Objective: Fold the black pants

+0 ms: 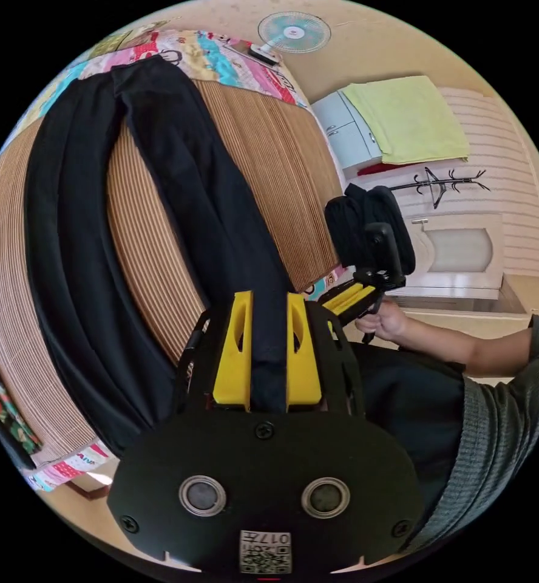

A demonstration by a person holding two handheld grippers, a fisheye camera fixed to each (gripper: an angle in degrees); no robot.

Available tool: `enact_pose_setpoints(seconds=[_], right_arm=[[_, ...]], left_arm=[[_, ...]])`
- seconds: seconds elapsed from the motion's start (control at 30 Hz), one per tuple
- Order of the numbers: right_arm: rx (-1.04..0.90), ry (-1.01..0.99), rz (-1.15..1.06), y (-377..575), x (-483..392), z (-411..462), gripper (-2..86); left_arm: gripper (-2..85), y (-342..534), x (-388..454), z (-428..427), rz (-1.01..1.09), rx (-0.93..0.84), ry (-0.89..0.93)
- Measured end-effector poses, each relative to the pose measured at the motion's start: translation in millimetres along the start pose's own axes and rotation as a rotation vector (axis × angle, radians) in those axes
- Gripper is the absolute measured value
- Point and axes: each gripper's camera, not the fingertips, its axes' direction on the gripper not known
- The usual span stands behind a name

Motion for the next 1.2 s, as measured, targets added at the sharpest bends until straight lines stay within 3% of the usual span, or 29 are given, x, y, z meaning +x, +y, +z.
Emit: enact_pose_setpoints(seconds=[0.13, 0.27, 0.43, 0.6, 0.67, 0.77, 0.9, 1.07, 1.2], right_arm=[[-0.123, -0.082, -0.097, -40, 4, 43, 2.3], [-0.292, -0.057, -0.127, -63, 19, 82, 2.2], [-0.418, 0.019, -0.043, -74, 80, 76, 1.5], [-0.150, 0.339, 0.168, -150, 140, -4, 2.9], [0.084, 0.472, 0.250, -204, 155, -45, 5.9], [0.264, 0.550, 0.308, -271, 175, -68, 12.1], [0.345, 0.673, 0.409, -335, 211, -66, 14.1], [0.382, 0.706, 0.484, -391, 252, -57, 7.9], [0.330, 0.886, 0.418, -441, 221, -13, 4.1]], left_arm=[[13.4, -1, 1, 15, 0.090, -0.115, -0.053], [4.8, 31, 3, 20, 0.154, -0.145, -0.192], [2.2, 65, -15, 12, 0.068, -0.126, -0.157], [1.7, 88, -29, 0, 0.022, -0.067, -0.057], [1.6, 92, -29, -2, 0.028, -0.064, -0.040], [1.5, 96, -26, -7, 0.048, -0.060, -0.025], [1.7, 100, -26, -16, 0.069, -0.043, 0.005], [1.5, 113, -40, -30, 0.053, 0.001, 0.064], [1.4, 133, -67, -48, 0.003, 0.074, 0.202]])
